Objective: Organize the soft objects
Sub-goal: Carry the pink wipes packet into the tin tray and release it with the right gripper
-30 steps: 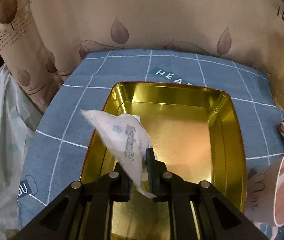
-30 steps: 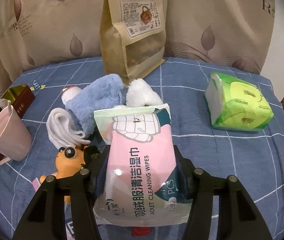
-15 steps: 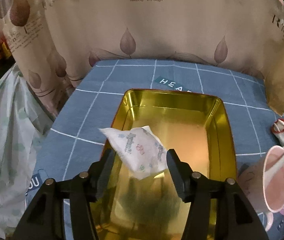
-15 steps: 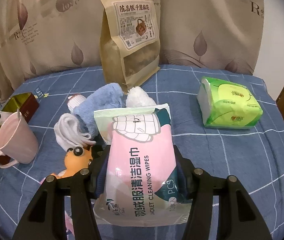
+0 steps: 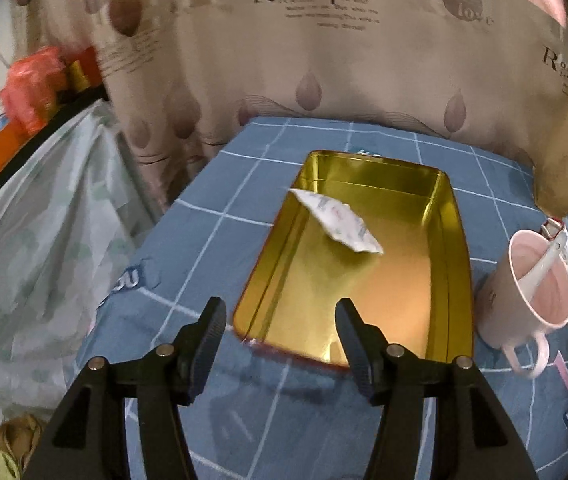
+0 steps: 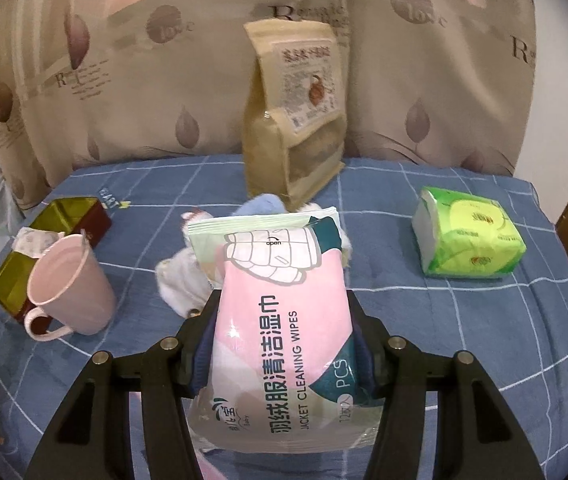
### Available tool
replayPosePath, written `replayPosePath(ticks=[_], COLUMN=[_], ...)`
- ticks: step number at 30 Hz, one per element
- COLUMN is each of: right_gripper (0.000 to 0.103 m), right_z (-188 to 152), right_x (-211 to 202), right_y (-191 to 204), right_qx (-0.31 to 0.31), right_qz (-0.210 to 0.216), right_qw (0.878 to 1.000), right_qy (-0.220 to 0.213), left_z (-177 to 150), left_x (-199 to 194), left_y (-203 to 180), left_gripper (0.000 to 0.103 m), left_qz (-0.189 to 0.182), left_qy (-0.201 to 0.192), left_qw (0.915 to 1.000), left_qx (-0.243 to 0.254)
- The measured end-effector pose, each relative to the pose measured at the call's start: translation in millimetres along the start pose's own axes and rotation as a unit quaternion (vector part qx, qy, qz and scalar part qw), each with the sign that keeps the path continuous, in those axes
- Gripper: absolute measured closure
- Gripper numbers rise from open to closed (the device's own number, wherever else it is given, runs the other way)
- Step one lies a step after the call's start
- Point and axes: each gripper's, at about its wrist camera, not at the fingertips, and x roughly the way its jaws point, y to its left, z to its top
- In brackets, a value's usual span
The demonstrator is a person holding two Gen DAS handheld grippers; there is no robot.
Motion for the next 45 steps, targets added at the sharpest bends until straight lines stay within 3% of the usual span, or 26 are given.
replayPosePath(ticks=[5,12,24,32,45], right_gripper=[0.050,0.050,0.050,0.050,0.050], right_z=[6.7,20.6,44.7,53.3,67.0], right_x=[-5.2,-7.0,1.3,34.3,103.7], right_y=[24.8,74.7,179.4,235.9,290.6], right_qx=[-0.020,-0.062,-0.144,-0.174,-0.168], right_qz=[0.014,0.044,0.126,0.161,0.157], right_qw=[1.000,0.997,0.982,0.971,0.970], right_qy=[-0.007,-0.011,-0.004,0.026,0.079], left_z=[-12.0,-17.7,-15.3,-13.5,-12.8], left_x=[-13.9,-11.3,-18.4,-16.5,-12.6], left_y=[10.2,0.8,15.3,24.4,41.2], left_gripper=[0.044,0.043,0.043,0.043,0.044], left_qz=[0.002,0.007,0.007,0.006,0.003], left_qy=[-0.008,-0.009,-0.033,-0.034,-0.034], left_qw=[0.9996,0.9999,0.9987,0.9980,0.9960], left_qx=[-0.027,-0.010,-0.039,-0.053,-0.083])
